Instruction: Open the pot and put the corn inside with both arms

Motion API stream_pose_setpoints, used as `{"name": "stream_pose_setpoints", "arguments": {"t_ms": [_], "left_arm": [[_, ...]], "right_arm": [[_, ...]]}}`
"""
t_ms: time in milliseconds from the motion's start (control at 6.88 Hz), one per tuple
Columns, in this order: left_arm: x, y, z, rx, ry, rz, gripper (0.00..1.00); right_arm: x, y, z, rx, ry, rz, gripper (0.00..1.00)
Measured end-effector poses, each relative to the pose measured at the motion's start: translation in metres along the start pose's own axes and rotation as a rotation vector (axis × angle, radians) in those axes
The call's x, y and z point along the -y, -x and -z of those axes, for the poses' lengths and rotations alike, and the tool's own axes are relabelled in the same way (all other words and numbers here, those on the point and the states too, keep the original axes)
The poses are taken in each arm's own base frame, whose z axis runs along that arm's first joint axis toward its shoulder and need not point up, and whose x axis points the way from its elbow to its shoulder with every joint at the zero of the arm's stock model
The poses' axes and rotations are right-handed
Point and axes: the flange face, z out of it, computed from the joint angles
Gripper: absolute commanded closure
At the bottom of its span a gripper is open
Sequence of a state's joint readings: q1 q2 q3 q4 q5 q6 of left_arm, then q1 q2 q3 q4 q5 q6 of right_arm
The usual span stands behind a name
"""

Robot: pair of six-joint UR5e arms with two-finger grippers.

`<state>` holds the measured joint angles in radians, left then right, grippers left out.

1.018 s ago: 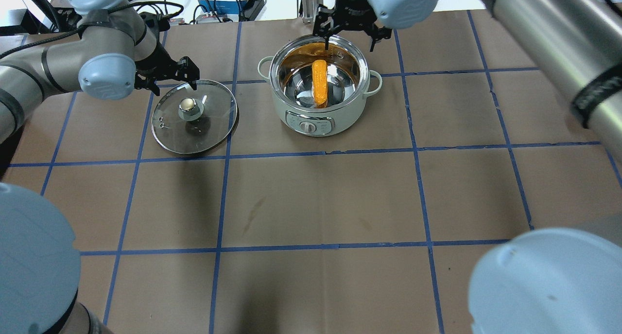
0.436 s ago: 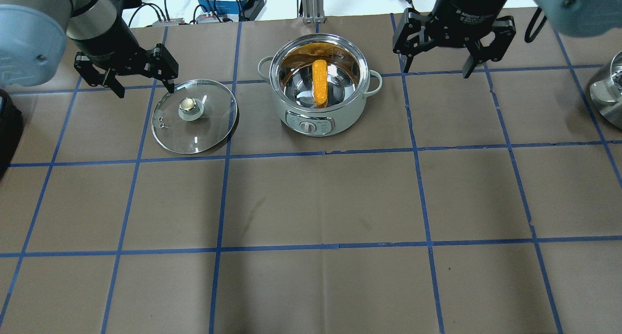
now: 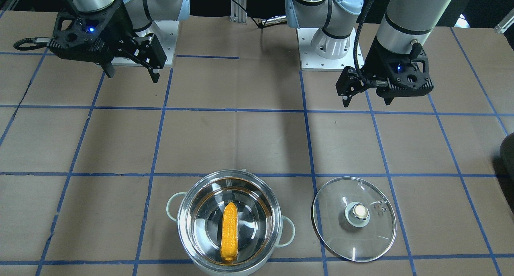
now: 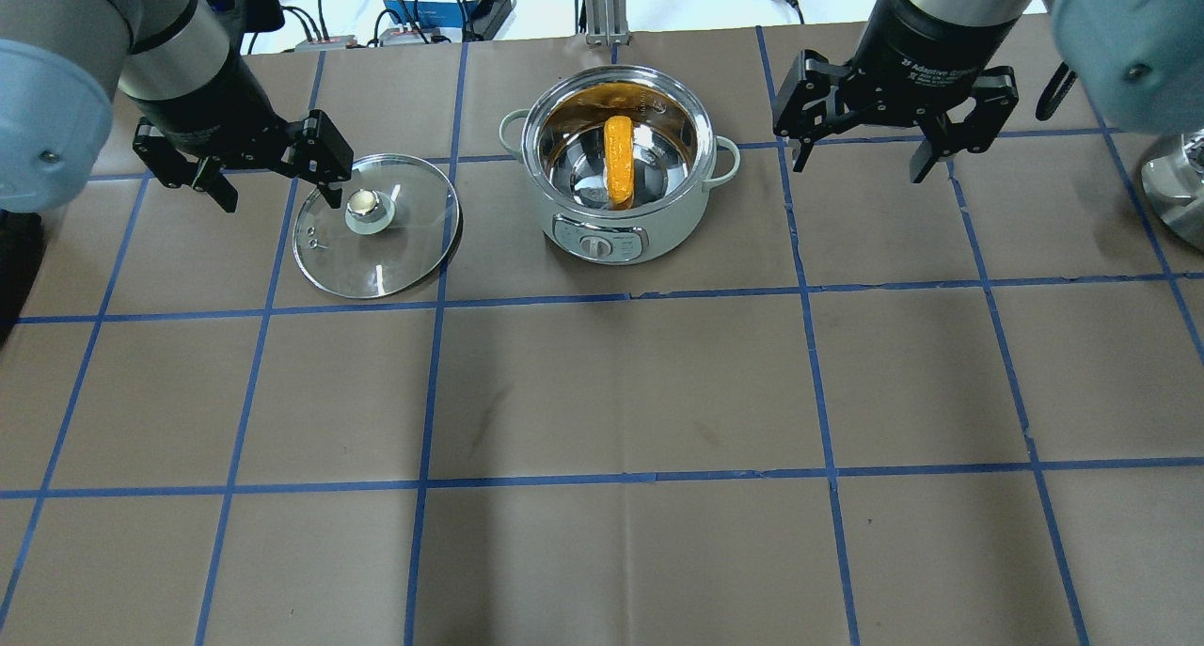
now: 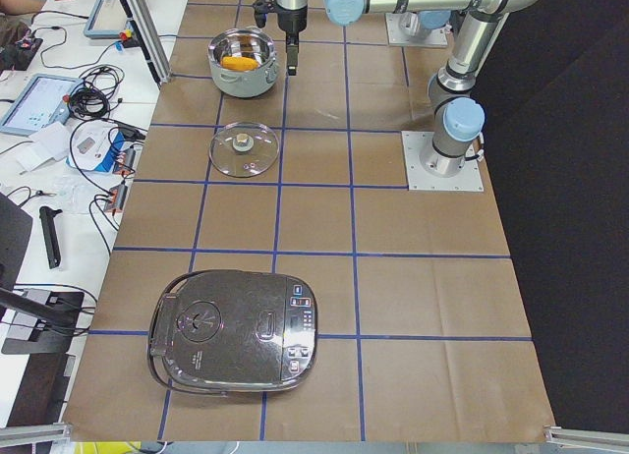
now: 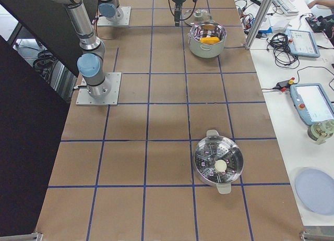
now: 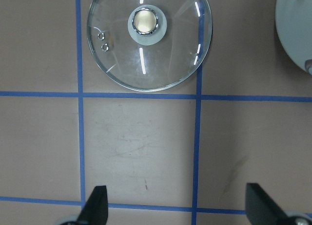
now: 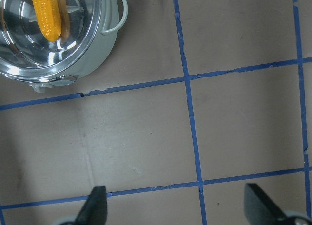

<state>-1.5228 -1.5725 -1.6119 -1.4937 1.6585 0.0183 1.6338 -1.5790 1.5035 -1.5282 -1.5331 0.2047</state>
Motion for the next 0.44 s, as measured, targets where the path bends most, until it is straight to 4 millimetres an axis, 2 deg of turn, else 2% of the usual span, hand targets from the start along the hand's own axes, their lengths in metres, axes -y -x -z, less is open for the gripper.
{"name": "stream_pose_setpoints", "arguments": {"t_ms": [436], "left_arm": [[-0.0046, 0.0013, 0.0026, 0.035, -0.003, -0.004, 0.0]], "right_arm": [[0.0007, 0.0001, 0.003, 0.002, -0.014, -0.002, 0.0]]}}
